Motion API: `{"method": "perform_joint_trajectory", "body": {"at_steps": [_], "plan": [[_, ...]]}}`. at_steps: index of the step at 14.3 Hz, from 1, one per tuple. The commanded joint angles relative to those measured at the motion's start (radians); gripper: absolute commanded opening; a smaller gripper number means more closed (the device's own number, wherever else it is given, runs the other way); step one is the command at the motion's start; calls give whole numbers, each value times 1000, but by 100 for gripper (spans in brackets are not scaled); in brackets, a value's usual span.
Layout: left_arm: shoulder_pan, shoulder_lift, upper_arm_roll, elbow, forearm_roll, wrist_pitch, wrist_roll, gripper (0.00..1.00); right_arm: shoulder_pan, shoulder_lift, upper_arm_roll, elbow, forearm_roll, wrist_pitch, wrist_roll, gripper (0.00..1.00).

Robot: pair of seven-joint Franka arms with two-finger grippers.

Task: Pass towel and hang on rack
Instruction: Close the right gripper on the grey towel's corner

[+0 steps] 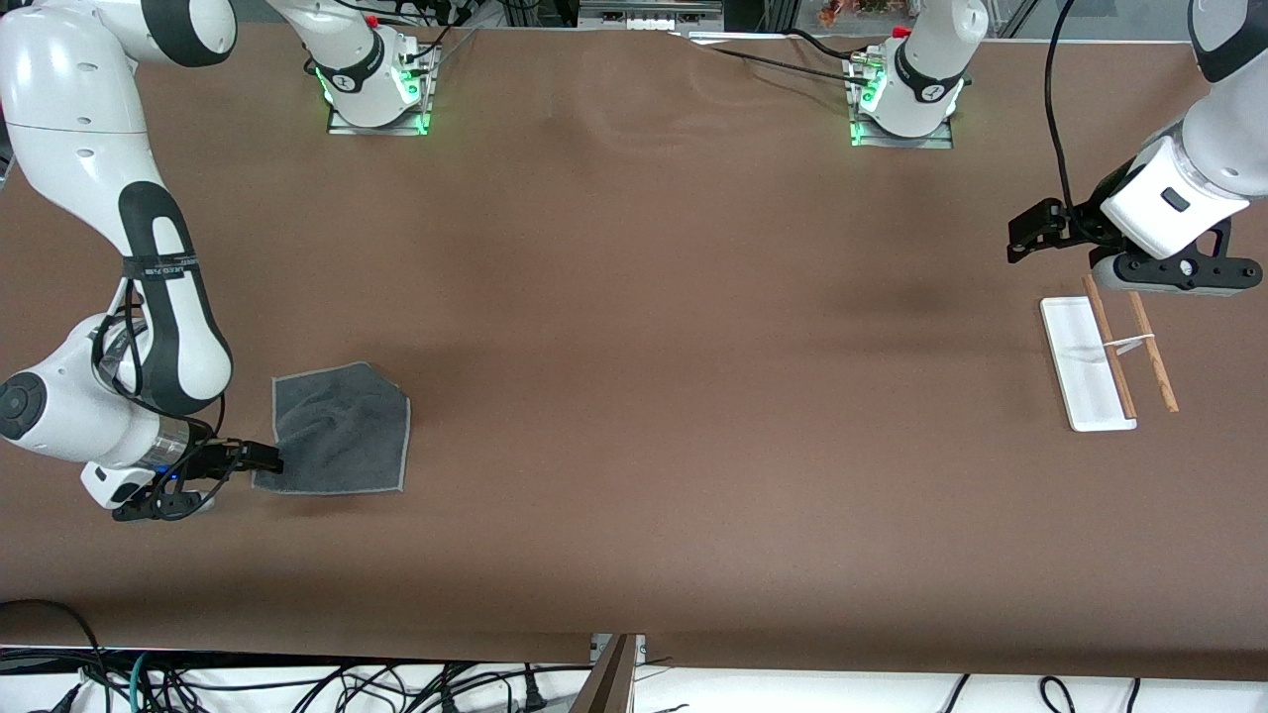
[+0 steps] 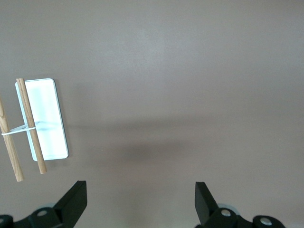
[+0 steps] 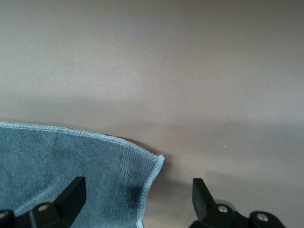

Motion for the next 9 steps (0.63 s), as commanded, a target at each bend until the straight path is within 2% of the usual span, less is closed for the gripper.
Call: {"method": "perform_joint_trajectory", "body": {"at_steps": [1, 9], "plan": [[-1, -8, 1, -1, 14, -9, 2, 100, -14, 26, 18, 22, 26, 13, -27, 94], [-1, -8, 1, -1, 14, -17, 2, 100, -14, 46, 21, 25, 29, 31, -27, 83]]}}
